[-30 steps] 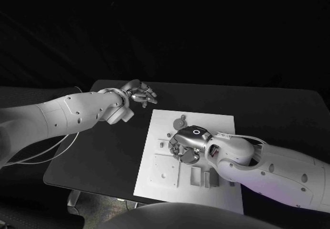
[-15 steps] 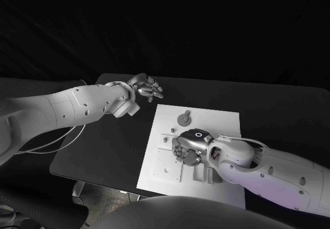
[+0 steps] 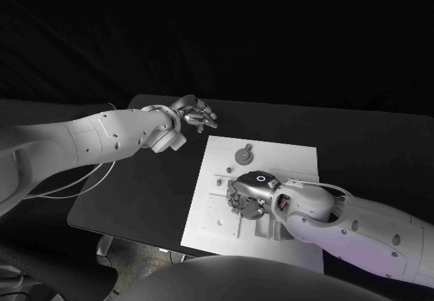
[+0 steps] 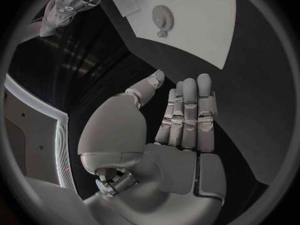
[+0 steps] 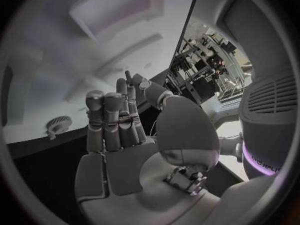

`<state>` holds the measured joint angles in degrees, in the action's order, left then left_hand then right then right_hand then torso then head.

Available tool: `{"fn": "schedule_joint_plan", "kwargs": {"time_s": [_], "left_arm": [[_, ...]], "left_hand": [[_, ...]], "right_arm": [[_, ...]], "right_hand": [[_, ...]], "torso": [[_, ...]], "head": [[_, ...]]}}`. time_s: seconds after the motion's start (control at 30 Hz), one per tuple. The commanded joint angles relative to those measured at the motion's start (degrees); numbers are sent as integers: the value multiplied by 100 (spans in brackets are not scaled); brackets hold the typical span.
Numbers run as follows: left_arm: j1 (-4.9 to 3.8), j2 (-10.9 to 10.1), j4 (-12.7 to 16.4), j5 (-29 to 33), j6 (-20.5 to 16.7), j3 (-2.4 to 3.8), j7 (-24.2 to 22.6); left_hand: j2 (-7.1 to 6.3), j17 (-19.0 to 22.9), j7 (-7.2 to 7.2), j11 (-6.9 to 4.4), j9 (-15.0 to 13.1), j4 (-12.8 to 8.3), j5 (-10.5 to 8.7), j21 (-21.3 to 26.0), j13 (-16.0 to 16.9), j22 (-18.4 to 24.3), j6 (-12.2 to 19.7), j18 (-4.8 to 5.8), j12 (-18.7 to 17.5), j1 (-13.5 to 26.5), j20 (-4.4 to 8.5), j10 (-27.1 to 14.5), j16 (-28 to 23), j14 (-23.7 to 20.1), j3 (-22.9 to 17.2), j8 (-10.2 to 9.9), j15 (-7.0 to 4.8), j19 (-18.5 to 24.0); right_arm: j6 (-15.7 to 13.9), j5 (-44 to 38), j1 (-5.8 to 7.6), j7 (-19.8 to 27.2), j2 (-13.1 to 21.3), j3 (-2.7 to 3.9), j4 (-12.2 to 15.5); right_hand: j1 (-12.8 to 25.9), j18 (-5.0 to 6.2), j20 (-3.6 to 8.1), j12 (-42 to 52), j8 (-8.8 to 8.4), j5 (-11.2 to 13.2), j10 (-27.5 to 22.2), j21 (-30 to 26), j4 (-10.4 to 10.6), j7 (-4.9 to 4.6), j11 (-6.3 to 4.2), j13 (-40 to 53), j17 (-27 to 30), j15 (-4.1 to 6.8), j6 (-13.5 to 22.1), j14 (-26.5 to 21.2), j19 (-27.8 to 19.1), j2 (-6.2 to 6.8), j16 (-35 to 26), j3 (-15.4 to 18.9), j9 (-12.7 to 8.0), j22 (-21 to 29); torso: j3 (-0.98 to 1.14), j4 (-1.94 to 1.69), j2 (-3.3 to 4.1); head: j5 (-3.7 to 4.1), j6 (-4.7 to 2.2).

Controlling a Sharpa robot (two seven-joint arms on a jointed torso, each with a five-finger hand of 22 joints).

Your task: Assemble the parts on the task board

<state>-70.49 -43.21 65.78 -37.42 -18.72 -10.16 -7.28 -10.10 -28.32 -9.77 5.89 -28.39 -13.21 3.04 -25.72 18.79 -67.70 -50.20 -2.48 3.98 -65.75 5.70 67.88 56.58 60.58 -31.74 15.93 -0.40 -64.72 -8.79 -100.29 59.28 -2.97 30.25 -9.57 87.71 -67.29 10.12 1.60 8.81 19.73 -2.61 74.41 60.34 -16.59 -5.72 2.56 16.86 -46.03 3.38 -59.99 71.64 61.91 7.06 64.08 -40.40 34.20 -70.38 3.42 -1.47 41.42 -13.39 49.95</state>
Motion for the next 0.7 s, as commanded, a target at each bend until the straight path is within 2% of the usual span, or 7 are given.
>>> {"fn": "schedule_joint_plan", "kwargs": {"time_s": [0.03, 0.2, 0.7], "left_arm": [[-9, 10, 11, -9, 47, 5, -36], [-9, 5, 16, -9, 45, 5, -35], [-14, -4, 31, -9, 51, 5, -32]], "left_hand": [[11, -8, -29, 1, 9, -9, -13, -3, -6, -6, 27, -300, 7, -29, 30, -43, -8, 31, 14, 24, 2, -23], [12, -11, -30, 1, 10, -9, -13, -2, -7, -7, 28, -300, 7, -29, 30, -44, -10, 31, 14, 24, 2, -23], [14, -18, -30, 2, 11, -8, -13, 1, -8, -10, 30, -301, 7, -28, 30, -45, -14, 31, 16, 25, 2, -23]], "right_arm": [[135, -23, -13, 86, -17, -6, -5], [140, -38, -20, 81, -22, -11, -11], [280, -115, -20, 44, -48, -17, -94]], "right_hand": [[14, 488, 37, -27, 20, -19, 48, -9, 5, -17, 5, 6, -8, 32, -6, -37, 9, -55, -17, 20, 7, -7], [14, 488, 38, -30, 18, -19, 47, -10, 4, -18, 5, 6, -10, 32, -4, -37, 10, -60, -17, 21, 9, -8], [17, 488, 37, -38, 14, -19, 44, -14, 1, -20, 7, 7, -12, 29, 2, -42, 6, -62, -19, 24, 14, -8]], "torso": [[-1, -1, -2], [0, 3, -1], [-6, 1, -2]], "head": [[-14, 5], [-38, 5], [-43, 5]]}}
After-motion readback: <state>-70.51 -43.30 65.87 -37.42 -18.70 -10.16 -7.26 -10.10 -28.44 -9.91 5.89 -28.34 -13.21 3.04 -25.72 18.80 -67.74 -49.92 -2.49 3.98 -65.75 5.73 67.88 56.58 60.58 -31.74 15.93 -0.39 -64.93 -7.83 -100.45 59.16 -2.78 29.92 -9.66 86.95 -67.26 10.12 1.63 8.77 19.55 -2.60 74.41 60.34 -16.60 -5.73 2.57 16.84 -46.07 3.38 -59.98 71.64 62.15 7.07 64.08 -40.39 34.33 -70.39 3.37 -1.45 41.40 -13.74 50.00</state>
